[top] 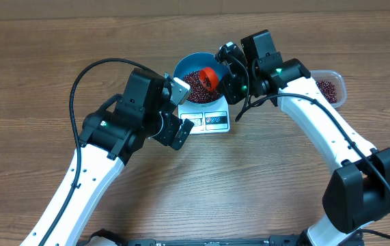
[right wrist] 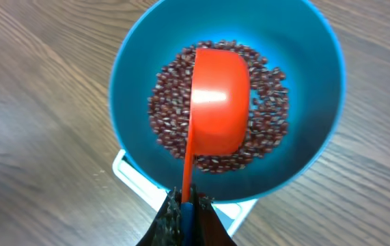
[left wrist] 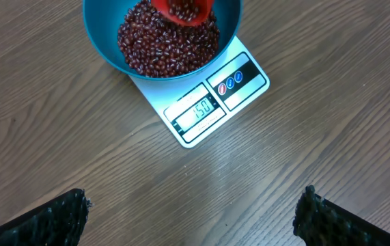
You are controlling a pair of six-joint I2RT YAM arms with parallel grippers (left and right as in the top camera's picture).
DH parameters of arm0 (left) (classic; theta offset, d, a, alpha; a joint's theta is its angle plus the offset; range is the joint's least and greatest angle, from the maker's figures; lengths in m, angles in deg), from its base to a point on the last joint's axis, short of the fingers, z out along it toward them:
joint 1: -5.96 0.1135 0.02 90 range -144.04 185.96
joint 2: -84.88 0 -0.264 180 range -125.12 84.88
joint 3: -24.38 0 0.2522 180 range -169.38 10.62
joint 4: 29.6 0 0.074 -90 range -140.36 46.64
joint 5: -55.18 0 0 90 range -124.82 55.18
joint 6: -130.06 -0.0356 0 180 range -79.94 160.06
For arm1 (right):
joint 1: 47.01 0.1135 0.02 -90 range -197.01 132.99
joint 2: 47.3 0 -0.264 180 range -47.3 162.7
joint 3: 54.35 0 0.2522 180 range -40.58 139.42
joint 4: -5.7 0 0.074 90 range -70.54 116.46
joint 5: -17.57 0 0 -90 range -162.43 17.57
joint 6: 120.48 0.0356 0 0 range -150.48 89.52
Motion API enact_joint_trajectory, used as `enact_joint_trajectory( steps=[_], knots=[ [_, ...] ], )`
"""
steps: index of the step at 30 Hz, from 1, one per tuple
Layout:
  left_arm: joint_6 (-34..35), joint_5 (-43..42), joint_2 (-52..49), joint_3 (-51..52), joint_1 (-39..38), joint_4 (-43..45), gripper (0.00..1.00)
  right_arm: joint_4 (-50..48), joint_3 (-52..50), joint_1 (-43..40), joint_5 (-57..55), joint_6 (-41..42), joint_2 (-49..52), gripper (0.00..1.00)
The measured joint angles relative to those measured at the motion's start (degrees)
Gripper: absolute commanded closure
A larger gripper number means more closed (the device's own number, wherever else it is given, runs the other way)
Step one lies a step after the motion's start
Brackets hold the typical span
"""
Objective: Scoop item into bowl and weigh 150g on scale
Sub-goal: 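Carry the scoop right back over the clear bean tub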
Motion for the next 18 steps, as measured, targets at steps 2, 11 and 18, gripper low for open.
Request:
enact_joint_trajectory(
  steps=[2, 11, 18],
  knots=[
    [0.0, 0.0, 0.0, 0.0, 0.0, 0.0, 0.0, 0.09, 0.0, -0.87, 2.67, 0.52, 0.0, 0.97],
    [0.0, 0.0, 0.0, 0.0, 0.0, 0.0, 0.0, 0.57, 0.0, -10.99, 20.55, 1.73, -0.5, 0.96],
    [0.0, 0.0, 0.0, 0.0, 0.0, 0.0, 0.0, 4.59, 0.0, -20.06, 28.33, 1.81, -7.5, 0.96]
  ],
)
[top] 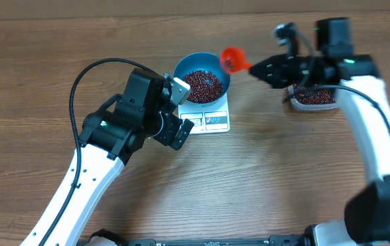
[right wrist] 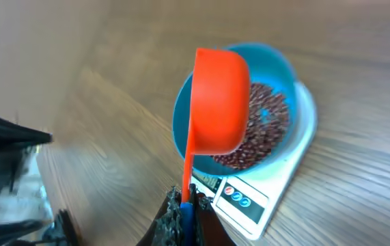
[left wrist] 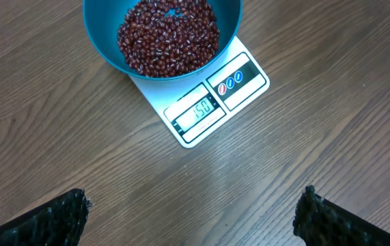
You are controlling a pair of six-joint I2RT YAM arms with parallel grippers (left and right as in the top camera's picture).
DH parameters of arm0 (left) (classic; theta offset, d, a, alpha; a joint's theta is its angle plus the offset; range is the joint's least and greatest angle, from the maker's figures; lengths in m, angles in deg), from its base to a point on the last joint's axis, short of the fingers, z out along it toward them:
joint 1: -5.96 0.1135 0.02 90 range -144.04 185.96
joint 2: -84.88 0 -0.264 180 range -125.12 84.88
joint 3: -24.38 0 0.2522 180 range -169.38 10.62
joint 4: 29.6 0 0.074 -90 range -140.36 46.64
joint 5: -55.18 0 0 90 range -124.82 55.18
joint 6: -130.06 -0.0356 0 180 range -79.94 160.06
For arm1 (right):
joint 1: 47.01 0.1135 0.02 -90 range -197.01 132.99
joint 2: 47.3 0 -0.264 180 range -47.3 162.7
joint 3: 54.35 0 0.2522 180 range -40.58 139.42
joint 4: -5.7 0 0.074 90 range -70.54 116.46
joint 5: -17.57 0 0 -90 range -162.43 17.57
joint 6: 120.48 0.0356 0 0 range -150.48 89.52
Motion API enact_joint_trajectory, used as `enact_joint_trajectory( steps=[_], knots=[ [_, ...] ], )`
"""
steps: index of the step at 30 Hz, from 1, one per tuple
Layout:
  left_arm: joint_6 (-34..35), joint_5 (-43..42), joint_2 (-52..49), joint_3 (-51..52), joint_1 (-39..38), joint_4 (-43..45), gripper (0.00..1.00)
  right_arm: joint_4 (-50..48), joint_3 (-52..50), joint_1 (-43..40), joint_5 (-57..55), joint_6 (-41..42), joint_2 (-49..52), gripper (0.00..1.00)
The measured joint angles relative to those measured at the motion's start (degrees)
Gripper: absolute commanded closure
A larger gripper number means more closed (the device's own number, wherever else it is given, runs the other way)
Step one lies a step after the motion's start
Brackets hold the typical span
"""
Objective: Scoop item into bowl and weigh 150g on scale
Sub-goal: 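Carry the scoop right back over the clear bean tub, then lower the red scoop into the tub and release it with right gripper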
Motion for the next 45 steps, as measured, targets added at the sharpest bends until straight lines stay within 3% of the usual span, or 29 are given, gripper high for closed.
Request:
enact_joint_trajectory(
  steps=[9, 15, 22, 32, 45],
  knots=[
    [0.0, 0.0, 0.0, 0.0, 0.0, -0.02, 0.0, 12.15, 0.44, -17.42, -6.69, -1.62, -7.21, 0.96],
    [0.0, 0.0, 0.0, 0.0, 0.0, -0.02, 0.0, 14.03, -0.26, -23.71, -17.2, -1.75, -7.1, 0.96],
    [0.0, 0.0, 0.0, 0.0, 0.0, 0.0, 0.0, 13.9, -1.2, -20.9, -36.06, 1.92, -7.1, 0.96],
    [0.0, 0.0, 0.0, 0.0, 0.0, 0.0, 0.0, 14.47, -1.2, -8.68, -54.71, 3.45, -5.6, 0.96],
    [0.0, 0.0, 0.0, 0.0, 0.0, 0.0, 0.0, 14.82, -1.4, -7.13, -62.29, 5.7, -4.79, 0.96]
  ],
)
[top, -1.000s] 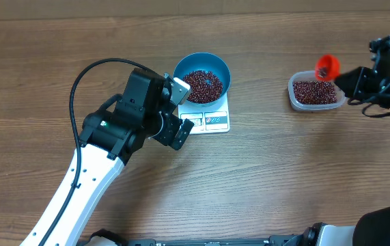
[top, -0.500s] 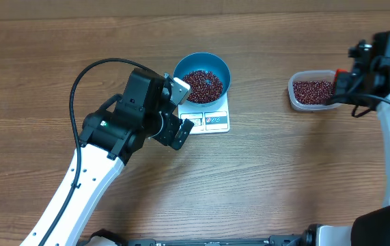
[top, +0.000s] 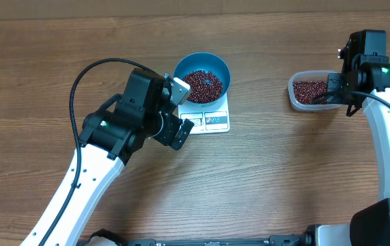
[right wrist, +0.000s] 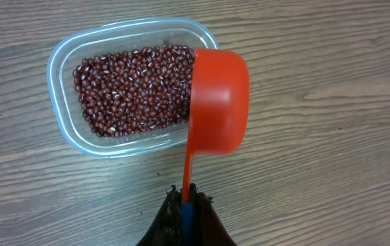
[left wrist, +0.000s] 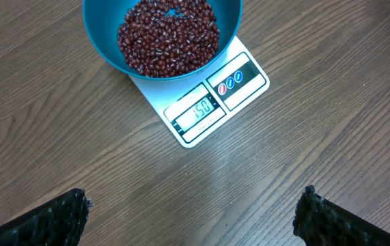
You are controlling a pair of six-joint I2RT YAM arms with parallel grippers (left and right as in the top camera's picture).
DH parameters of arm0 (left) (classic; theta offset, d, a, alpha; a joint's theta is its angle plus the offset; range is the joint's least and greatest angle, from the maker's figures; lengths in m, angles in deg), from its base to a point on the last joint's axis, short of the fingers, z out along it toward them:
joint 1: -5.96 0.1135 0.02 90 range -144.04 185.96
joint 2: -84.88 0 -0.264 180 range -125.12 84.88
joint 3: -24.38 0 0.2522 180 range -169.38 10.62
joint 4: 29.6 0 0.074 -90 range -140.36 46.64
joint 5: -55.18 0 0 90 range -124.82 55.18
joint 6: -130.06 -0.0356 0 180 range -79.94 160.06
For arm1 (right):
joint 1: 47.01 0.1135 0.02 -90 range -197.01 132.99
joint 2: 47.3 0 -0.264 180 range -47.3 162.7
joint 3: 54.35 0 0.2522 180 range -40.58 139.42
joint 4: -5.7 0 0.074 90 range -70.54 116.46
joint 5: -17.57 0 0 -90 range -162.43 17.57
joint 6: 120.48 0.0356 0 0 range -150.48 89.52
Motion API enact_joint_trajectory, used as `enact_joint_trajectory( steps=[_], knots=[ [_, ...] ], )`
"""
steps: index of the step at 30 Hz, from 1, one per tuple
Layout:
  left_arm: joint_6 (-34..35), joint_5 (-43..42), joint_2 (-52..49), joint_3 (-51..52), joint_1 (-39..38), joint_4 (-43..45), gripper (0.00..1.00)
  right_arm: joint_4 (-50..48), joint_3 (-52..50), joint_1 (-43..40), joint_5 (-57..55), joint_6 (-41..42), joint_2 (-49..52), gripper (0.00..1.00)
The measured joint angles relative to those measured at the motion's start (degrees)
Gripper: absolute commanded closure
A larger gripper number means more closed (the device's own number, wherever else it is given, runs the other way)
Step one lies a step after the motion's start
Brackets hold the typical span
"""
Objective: Scoop item into bowl and weigh 150g on scale
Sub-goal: 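Lower the red scoop into the tub and release it with right gripper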
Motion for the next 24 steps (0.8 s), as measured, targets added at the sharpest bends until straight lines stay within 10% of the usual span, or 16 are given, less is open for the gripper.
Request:
enact_joint_trajectory(
  steps=[24],
  knots=[
    [0.0, 0.0, 0.0, 0.0, 0.0, -0.02, 0.0, -4.44, 0.0, -0.85, 24.37, 12.41, 0.0, 0.96]
  ],
)
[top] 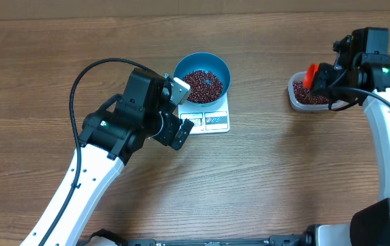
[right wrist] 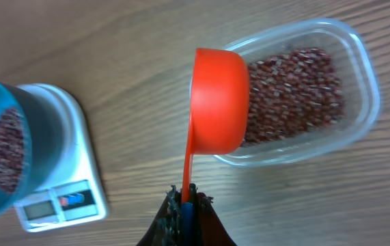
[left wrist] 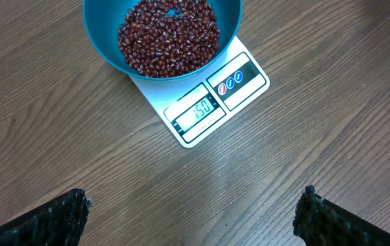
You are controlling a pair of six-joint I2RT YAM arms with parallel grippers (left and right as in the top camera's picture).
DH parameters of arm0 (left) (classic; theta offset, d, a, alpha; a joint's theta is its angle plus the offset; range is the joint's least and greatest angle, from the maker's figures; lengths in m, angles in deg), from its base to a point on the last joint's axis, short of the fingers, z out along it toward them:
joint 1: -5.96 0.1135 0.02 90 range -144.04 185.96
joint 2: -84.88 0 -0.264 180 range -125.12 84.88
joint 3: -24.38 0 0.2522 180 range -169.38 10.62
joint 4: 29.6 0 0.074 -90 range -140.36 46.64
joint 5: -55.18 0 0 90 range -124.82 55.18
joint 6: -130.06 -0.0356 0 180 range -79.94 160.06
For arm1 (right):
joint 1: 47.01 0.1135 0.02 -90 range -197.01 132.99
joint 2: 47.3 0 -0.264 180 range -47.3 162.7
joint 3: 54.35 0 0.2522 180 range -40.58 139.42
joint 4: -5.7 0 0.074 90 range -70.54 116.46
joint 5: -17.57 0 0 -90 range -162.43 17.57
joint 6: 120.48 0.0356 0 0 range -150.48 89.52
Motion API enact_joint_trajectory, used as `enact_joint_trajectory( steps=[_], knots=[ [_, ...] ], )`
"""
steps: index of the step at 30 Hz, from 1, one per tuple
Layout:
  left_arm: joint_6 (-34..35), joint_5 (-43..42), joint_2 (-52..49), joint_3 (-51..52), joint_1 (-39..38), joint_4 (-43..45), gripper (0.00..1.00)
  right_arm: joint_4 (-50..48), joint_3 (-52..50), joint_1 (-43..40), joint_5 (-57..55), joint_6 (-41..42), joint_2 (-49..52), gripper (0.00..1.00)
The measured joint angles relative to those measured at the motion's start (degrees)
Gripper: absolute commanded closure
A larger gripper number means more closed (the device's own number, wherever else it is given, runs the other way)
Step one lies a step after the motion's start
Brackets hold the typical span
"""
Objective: Scoop item into bowl and weigh 150g on scale
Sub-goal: 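Lower the red scoop into the tub and release it with right gripper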
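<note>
A blue bowl (top: 202,75) heaped with red beans (left wrist: 168,35) stands on a white scale (left wrist: 208,99) whose display reads 150. My right gripper (right wrist: 187,198) is shut on the thin handle of an orange scoop (right wrist: 218,100), seen bottom-up over the left end of a clear tub (right wrist: 317,102) of beans. In the overhead view the orange scoop (top: 311,73) sits over the clear tub (top: 311,94) at the far right. My left gripper (left wrist: 191,208) is open, hovering in front of the scale with nothing between its fingers.
The wooden table (top: 263,178) stretches round the scale and the tub. A black cable (top: 85,75) loops from the left arm over the table's left half.
The right wrist has turned, so the scoop now lies over the tub's left end, pointing toward the scale. The left arm, bowl and scale reading are unchanged.
First the scoop was tipped over the bowl with the scale at 150. Then it hung just right of the bowl. Later it was over the bean tub at the far right, where it stays, now turned. The left gripper stayed open throughout.
</note>
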Motion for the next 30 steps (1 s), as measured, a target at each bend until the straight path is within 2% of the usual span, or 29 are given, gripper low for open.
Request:
enact_joint_trajectory(
  steps=[8, 13, 30],
  knots=[
    [0.0, 0.0, 0.0, 0.0, 0.0, 0.02, 0.0, -2.97, -0.92, -6.34, 6.6, 3.43, 0.0, 0.96],
    [0.0, 0.0, 0.0, 0.0, 0.0, 0.04, 0.0, -8.52, -5.86, -9.44, 11.54, 4.81, 0.0, 0.96],
    [0.0, 0.0, 0.0, 0.0, 0.0, 0.0, 0.0, -26.05, -18.6, -10.05, 15.08, 14.84, 0.0, 0.96]
  ],
)
